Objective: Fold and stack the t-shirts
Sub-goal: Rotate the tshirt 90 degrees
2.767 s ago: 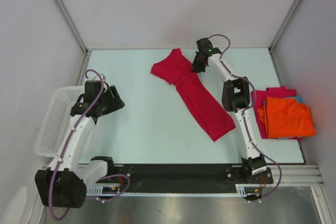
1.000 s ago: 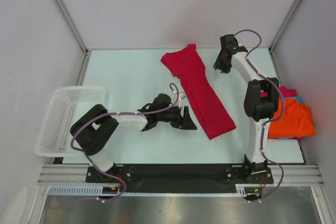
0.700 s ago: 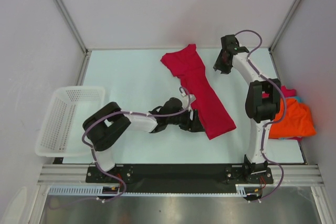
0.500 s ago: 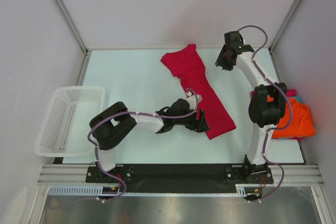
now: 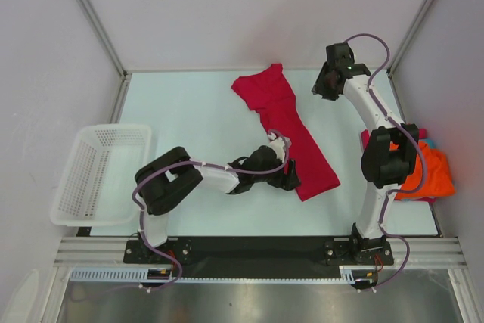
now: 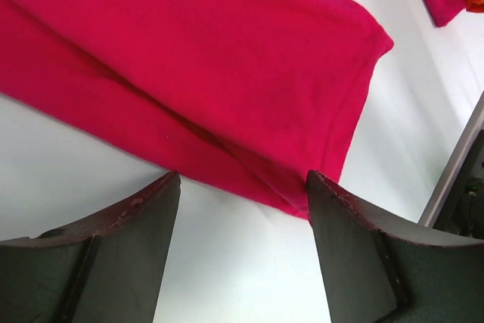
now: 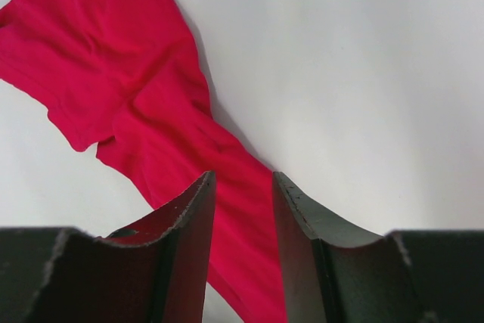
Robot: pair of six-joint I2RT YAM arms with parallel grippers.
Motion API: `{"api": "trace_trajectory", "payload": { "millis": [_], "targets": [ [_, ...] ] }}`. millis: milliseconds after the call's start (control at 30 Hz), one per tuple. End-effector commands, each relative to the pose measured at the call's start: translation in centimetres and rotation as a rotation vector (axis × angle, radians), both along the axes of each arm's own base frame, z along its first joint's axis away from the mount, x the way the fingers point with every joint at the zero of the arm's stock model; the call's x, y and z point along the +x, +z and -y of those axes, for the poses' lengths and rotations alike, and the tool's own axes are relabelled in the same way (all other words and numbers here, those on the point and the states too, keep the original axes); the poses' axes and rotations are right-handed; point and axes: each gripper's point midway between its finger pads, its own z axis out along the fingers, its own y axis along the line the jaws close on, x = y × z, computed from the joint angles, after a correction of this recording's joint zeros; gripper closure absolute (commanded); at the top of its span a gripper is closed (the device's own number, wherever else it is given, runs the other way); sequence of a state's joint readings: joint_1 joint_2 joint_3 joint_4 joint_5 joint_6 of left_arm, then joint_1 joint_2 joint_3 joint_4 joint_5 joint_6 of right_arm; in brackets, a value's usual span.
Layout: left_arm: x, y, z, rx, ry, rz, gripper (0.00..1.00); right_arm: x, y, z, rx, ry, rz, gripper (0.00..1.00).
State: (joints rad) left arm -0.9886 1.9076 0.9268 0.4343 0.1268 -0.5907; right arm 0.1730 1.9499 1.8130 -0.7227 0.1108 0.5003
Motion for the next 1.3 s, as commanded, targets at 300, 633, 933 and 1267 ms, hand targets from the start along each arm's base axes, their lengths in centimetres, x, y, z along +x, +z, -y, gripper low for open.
{"api": "trace_trajectory", "payload": {
  "millis": [300, 633, 933, 1267],
  "targets": [
    [0.6, -1.3, 2.0, -0.011, -0.001, -0.038, 0.27, -0.2, 2.1, 0.3, -0.029, 0.004, 0.034, 0.59],
    [0.9, -0.6, 1.1, 0.064, 0.033, -0.119, 0.90, -0.4, 2.6, 0.9, -0.044, -0.013, 0.038, 0.60],
    [2.0, 1.9, -6.4, 0.111, 0.185, -0.151, 1.00, -1.4, 2.6, 0.4, -0.023, -0.001, 0.034, 0.62],
    [0.3, 4.9, -15.7, 0.121, 0.326, -0.175, 1.00, -4.6, 2.1, -2.9, 0.023, 0.083, 0.015, 0.61]
  ]
}}
